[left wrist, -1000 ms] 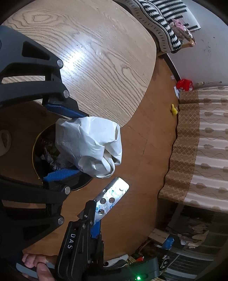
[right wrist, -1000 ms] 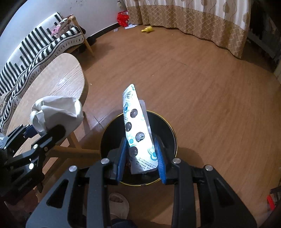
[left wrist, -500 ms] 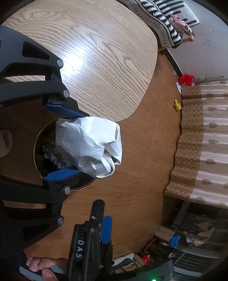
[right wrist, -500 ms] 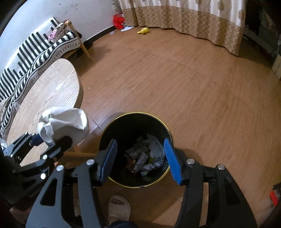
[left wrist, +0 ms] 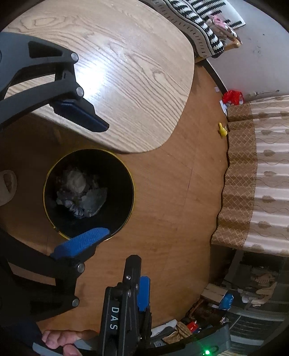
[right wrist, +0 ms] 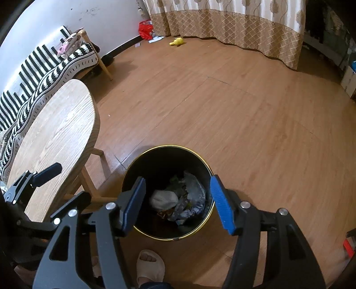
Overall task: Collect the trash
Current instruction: 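Move both open tools back over the table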
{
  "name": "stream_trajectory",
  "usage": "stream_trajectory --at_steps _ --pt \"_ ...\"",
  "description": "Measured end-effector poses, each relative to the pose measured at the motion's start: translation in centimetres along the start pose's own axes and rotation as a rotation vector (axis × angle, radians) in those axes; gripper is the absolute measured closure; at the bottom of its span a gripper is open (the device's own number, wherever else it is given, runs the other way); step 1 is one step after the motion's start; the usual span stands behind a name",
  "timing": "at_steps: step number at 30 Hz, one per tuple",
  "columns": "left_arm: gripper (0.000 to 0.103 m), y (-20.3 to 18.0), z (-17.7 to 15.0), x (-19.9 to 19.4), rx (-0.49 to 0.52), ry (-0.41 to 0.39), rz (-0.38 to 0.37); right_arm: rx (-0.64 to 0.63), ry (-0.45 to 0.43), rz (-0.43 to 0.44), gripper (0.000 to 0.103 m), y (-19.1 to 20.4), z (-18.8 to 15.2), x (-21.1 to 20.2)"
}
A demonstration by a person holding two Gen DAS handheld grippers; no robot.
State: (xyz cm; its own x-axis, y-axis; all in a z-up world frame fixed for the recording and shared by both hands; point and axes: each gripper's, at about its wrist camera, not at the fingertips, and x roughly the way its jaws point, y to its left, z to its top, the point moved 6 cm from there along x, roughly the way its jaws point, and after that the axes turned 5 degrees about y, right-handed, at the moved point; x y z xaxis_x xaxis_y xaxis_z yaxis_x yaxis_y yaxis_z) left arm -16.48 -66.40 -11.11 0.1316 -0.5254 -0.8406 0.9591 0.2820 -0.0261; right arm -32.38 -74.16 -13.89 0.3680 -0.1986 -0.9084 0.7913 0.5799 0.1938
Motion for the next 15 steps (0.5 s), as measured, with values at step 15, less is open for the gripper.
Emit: stream_trajectory --at_steps 15 --pt "0.009 24.7 -6.8 -10.6 -0.439 -0.062 0.333 -0.259 -0.067 0.091 0.030 15.0 1.1 -0.7"
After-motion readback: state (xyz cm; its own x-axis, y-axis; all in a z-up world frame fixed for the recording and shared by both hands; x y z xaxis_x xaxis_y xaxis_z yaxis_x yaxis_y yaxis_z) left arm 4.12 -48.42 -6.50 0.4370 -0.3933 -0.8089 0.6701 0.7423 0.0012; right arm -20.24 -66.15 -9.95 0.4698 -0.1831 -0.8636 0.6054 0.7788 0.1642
